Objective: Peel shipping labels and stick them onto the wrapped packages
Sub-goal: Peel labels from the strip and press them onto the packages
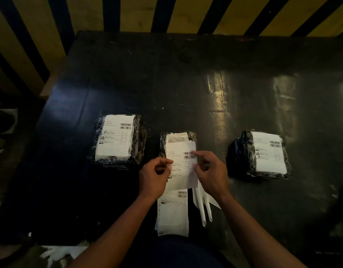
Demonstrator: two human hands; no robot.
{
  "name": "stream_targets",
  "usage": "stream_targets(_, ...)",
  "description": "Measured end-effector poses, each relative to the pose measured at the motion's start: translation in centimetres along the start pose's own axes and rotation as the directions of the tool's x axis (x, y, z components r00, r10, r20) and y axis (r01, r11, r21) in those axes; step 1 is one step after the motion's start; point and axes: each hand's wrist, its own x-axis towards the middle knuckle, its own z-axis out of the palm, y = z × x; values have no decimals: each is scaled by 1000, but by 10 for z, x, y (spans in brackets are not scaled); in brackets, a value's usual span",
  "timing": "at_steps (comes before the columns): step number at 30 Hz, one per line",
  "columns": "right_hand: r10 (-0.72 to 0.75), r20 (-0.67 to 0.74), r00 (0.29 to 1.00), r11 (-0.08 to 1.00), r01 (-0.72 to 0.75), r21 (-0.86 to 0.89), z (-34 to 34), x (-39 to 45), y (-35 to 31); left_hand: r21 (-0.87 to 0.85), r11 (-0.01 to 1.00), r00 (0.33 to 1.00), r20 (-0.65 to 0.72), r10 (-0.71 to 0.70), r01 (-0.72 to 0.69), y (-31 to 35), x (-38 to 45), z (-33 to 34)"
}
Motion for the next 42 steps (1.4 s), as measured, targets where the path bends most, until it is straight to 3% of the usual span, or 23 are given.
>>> stream_targets(9, 7, 55, 998, 992, 0, -124, 9, 45, 15, 93, 996, 1000, 13, -14, 13, -5, 49, 18)
stream_targets(13, 71, 147, 987, 997, -70, -13, 9, 67, 24, -120, 963, 970, 66, -236, 242, -9, 72, 20)
stream_targets(16, 111, 202, 973, 990, -125, 60, 10, 77, 33, -241, 914, 945, 118, -307, 327, -8, 84, 20)
stream_targets(21, 109, 239, 965, 991, -123, 44, 17, 85, 42, -144, 961, 969, 117, -219, 234, -18, 93, 19)
stream_targets(29, 60, 130, 990, 991, -43, -124, 32, 88, 46, 122, 992, 998, 66, 18, -26, -23, 94, 25)
stream_targets(42, 121, 129, 984, 965, -86, -248, 48, 96, 59, 249, 967, 993, 111, 32, -58, -28, 100, 33)
